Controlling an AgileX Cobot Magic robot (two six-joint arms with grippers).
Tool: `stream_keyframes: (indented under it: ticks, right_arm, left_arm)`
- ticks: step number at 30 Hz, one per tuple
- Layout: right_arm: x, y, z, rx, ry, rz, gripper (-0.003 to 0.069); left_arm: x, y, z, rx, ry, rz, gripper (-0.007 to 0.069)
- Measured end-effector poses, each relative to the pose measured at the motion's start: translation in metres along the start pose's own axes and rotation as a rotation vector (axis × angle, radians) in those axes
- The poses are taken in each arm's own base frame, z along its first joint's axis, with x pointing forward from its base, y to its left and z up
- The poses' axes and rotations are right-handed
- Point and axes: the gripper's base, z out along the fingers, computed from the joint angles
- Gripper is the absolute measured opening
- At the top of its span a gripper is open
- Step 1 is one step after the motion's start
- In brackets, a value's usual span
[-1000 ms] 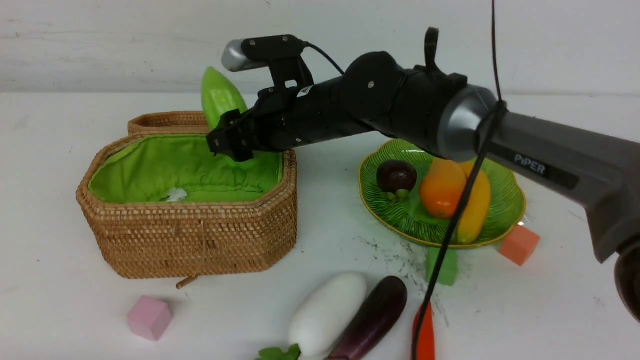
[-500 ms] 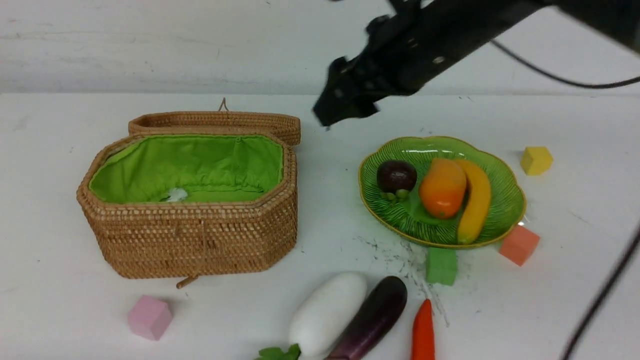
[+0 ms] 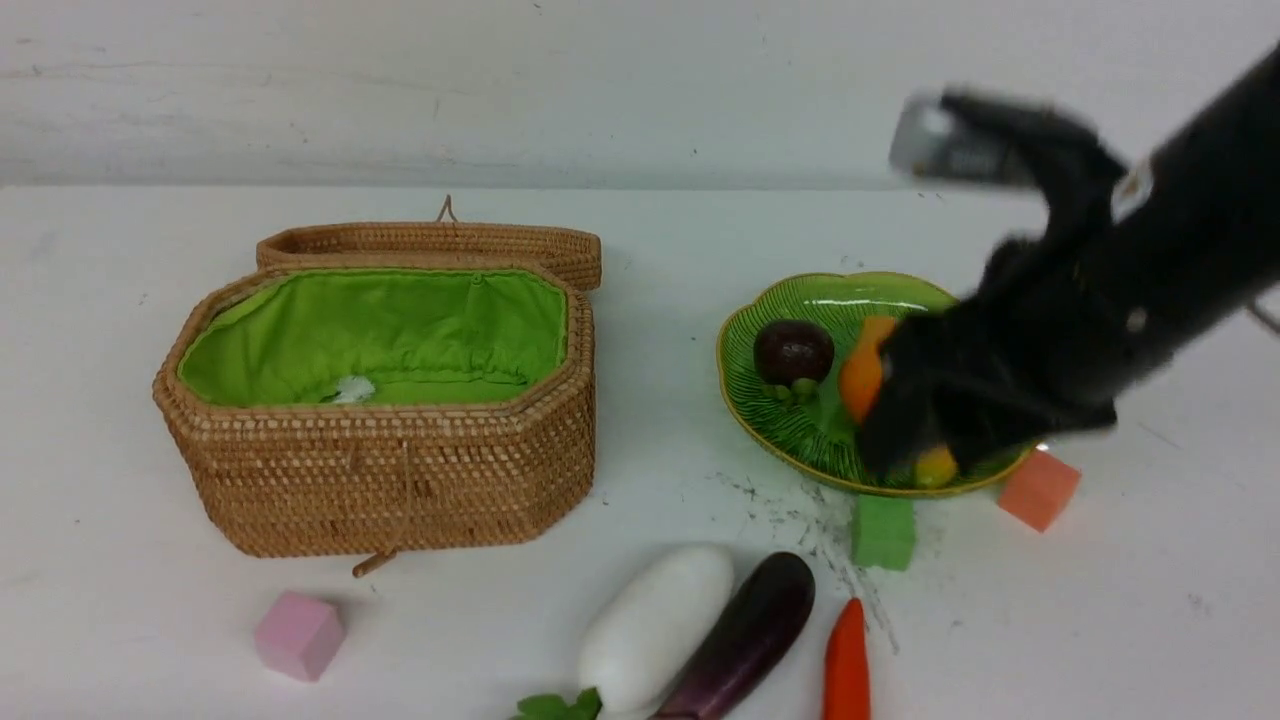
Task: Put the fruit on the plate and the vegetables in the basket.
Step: Use the right arm to grab a carrot and put it into the left basket
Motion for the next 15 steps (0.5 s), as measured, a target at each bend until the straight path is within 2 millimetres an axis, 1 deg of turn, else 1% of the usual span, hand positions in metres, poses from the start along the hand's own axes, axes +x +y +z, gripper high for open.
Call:
stream_keyframes:
  ticks: [1,2,3,6,9,14,15]
  right_arm:
    - [0.002,-0.001,0.003,0.002,0.006,0.006,0.0490]
    - [0.015,-0.011,0.022,0.018,0.031,0.057,0.0490]
    - [0.022,-0.016,0.032,0.023,0.028,0.085,0.0490]
    - [0.034,-0.023,0.051,-0.001,-0.002,0.167,0.0490]
    - [0.038,-0.024,0.059,-0.030,-0.010,0.206,0.0490]
    - [0.041,-0.027,0.077,-0.058,0.049,0.237,0.0490]
    - [0.041,-0.027,0.077,-0.059,0.050,0.240,0.0490]
  left_arm:
    - [0.000,0.000,0.000,0.000,0.000,0.000,0.0239]
    - [0.000,0.000,0.000,0.000,0.000,0.000,0.0239]
    - [0.000,0.000,0.000,0.000,0.000,0.000,0.0239]
    - [0.000,0.000,0.000,0.000,0.000,0.001,0.0239]
    - [0.000,0.000,0.000,0.000,0.000,0.001,0.0239]
    - [0.000,0.000,0.000,-0.001,0.000,0.002,0.0239]
    - [0.000,0.000,0.000,-0.001,0.000,0.002,0.0239]
